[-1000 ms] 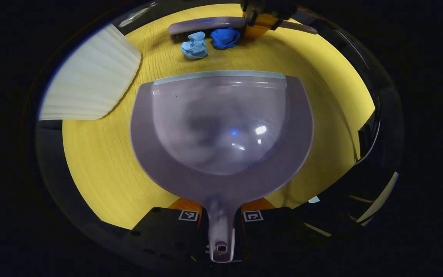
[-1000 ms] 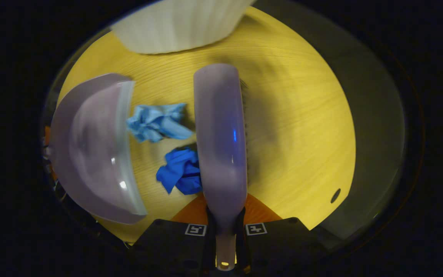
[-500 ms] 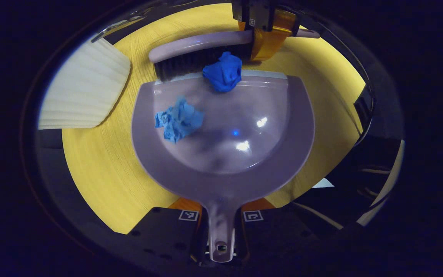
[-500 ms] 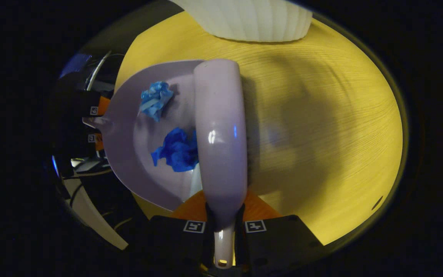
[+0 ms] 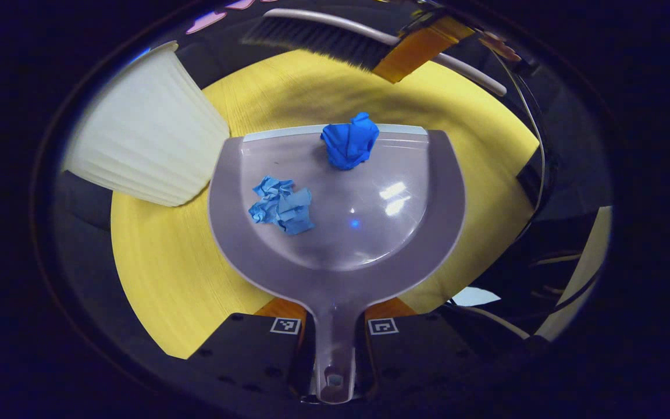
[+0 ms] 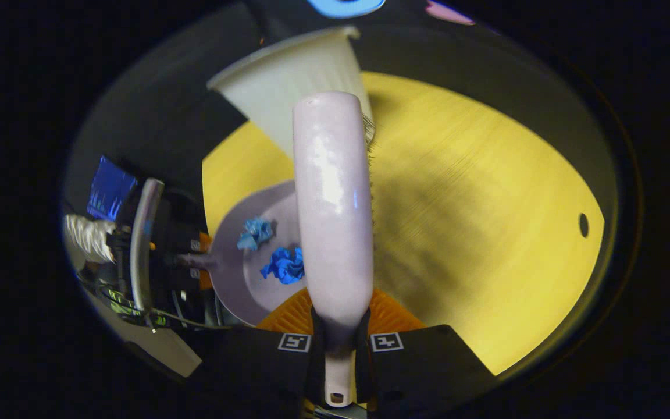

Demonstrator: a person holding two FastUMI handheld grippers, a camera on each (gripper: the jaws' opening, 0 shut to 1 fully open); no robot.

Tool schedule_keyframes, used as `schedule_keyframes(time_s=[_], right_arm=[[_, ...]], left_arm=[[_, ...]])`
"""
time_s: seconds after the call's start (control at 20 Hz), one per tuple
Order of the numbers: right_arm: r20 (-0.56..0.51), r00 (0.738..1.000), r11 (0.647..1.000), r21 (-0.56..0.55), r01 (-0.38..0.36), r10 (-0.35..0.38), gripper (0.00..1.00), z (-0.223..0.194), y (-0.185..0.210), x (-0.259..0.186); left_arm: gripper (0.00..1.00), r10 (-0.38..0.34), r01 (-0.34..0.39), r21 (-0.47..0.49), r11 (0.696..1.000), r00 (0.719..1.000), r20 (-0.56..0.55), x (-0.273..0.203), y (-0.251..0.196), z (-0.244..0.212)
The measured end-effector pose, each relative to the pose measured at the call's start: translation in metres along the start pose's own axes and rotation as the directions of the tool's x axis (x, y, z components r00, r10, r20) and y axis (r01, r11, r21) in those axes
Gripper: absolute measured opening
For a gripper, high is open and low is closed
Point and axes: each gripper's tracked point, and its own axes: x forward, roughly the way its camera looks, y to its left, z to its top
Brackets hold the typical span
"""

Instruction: Pick up the small broom and dustpan from the desktop, sweep the trash into the dustpan with the broom, and then empty the trash into the garbage bin.

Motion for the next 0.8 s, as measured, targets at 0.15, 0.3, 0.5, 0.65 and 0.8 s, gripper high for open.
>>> schedule_keyframes(time_s=[0.15, 0.3, 0.5, 0.65, 0.8], right_arm=[[0.246, 0.966, 0.992, 0.107, 0.060, -0.085, 0.22, 0.018, -0.017, -0.101], [0.377, 0.910, 0.980, 0.155, 0.120, -0.172, 0.22, -0.022, -0.013, -0.156], [0.461, 0.855, 0.966, 0.205, 0.156, -0.236, 0.22, -0.065, -0.016, -0.159], [0.493, 0.836, 0.961, 0.242, 0.134, -0.241, 0.22, -0.088, -0.014, -0.181], [0.491, 0.830, 0.951, 0.275, 0.140, -0.264, 0.22, -0.091, -0.023, -0.188]], left_arm=[[0.26, -0.002, 0.008, -0.045, 0.999, 0.991, 0.134, -0.007, -0.007, 0.016], [0.26, 0.032, -0.023, -0.036, 0.999, 0.963, 0.269, -0.027, 0.003, 0.047], [0.25, 0.172, -0.184, 0.002, 0.983, 0.919, 0.355, -0.083, 0.067, 0.090], [0.25, 0.383, -0.426, 0.048, 0.904, 0.853, 0.355, -0.145, 0.169, 0.122], [0.24, 0.589, -0.643, 0.150, 0.751, 0.755, 0.289, -0.184, 0.261, 0.134]])
